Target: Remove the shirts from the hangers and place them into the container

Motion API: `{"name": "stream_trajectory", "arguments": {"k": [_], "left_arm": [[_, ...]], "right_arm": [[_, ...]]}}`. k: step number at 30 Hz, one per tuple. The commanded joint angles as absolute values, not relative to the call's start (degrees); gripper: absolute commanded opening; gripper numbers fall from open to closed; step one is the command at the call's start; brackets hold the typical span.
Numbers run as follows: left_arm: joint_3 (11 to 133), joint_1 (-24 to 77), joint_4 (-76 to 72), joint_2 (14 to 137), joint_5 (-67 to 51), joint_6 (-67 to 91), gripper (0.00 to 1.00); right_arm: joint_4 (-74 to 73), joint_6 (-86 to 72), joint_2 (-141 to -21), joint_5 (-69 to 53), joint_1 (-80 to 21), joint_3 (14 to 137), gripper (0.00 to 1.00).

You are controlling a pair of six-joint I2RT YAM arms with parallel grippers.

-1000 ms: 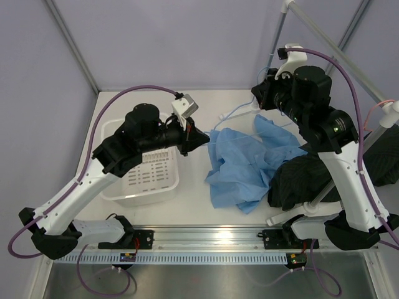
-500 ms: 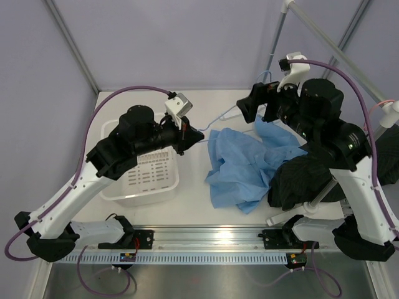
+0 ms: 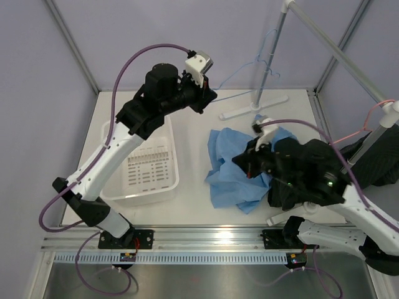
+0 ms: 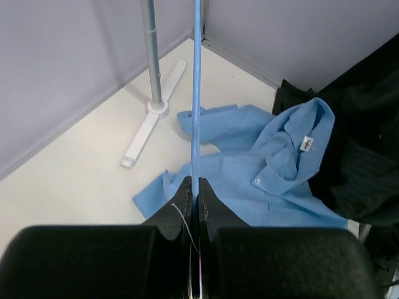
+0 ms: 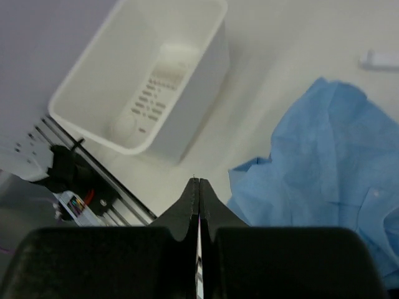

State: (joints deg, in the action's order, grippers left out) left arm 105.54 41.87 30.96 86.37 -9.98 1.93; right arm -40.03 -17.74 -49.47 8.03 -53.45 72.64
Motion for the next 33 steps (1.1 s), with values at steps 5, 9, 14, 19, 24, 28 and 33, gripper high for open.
{"name": "stream_trajectory", "arguments": {"k": [5,9,14,19,24,28,33], "left_arm": [[123.3,38.8,28.6,96.1,-20.6,1.8,0.0],[127.8,38.6,25.7,100.3,-23.4,3.2,0.0],[135.0,38.1,22.4,106.7,-26.3,6.8,0.0],[135.8,38.2,16.8,112.0,-28.6,10.5,0.0],[137.1,38.2,12.8,115.1,-30.1,14.1,0.0],[138.6,38.3,13.4,116.5,-29.4,14.0,0.0],[136.6,38.1,17.7,115.6,-25.4,12.3,0.04]], "right_arm": [[-35.0,-22.3,-58.3,17.5,-62.6,60.6,0.0],[-32.8,-23.8,-59.7,17.1,-63.6,57.6,0.0],[-32.3,-25.8,-57.8,16.8,-64.5,55.1,0.0],[-33.4,-28.4,-54.1,18.3,-66.0,53.4,0.0],[-35.3,-29.3,-51.8,20.3,-66.5,53.1,0.0],[-36.0,-29.8,-50.2,20.9,-66.5,52.6,0.0],[-36.6,-30.0,-50.1,21.4,-66.5,52.9,0.0]]}}
